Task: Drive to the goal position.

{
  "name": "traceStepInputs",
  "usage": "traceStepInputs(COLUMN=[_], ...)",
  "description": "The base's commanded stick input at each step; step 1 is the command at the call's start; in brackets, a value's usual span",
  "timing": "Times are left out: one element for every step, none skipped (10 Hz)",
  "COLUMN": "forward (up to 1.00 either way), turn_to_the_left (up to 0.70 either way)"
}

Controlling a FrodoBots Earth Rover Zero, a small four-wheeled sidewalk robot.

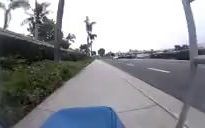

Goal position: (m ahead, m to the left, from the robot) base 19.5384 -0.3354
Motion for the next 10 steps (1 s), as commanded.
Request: traceStepInputs(forward=[1.0,1.0,1.0,1.0,1.0,1.0,1.0,1.0,1.0,1.0], turn_to_the_left=[0.0,0.0,0.0,0.0,0.0,0.0,0.0,0.0,-0.02,-0.16])
